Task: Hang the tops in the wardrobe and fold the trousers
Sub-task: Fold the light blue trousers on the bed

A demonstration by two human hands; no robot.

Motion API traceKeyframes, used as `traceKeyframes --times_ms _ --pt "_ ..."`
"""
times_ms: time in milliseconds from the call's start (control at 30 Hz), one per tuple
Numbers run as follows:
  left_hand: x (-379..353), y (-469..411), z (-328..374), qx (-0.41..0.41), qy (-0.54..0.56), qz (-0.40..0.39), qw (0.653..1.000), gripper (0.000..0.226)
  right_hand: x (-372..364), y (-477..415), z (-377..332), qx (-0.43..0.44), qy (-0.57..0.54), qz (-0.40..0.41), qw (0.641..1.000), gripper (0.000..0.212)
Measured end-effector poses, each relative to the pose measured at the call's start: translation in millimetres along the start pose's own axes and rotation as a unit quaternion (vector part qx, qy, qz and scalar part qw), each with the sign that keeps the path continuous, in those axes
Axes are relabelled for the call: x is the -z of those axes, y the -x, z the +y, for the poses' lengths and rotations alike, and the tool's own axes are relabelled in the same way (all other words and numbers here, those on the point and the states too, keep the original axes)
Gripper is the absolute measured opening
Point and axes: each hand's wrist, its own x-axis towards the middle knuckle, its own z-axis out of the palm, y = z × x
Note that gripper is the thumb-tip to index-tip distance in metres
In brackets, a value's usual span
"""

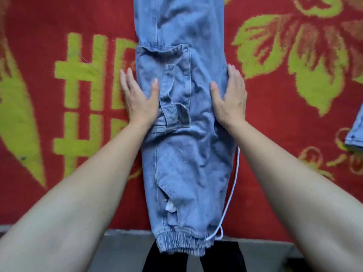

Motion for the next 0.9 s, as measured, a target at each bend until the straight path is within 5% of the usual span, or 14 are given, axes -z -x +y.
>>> traceKeyframes --times_ms 133,233,400,633,767,900 --pt "19 85 -31 0.101 -0.008 0.044 0.994 0.078 -2 123 15 -0.100 0.005 0.054 0.994 0.096" --pt "31 174 -58 0.119 -0.082 -0.017 0.989 0.078 -8 200 22 -0.183 0.041 0.036 0.982 0.114" --pt "34 284 -80 0.129 -0.122 -0.083 0.981 0.060 -13 283 32 -0.389 -0.059 -0.028 0.919 0.088" --pt "38 319 -93 0.315 0.005 -0.126 0.941 0.043 1 308 46 -0.343 -0.142 -0.226 0.901 0.083" --pt "58 349 -83 0.270 0.048 -0.157 0.949 0.038 31 325 59 -0.361 -0.249 -0.239 0.866 0.043" --pt "97 395 -38 0.227 0.140 -0.090 0.960 0.036 84 367 44 -0.318 -0.393 -0.213 0.836 0.034"
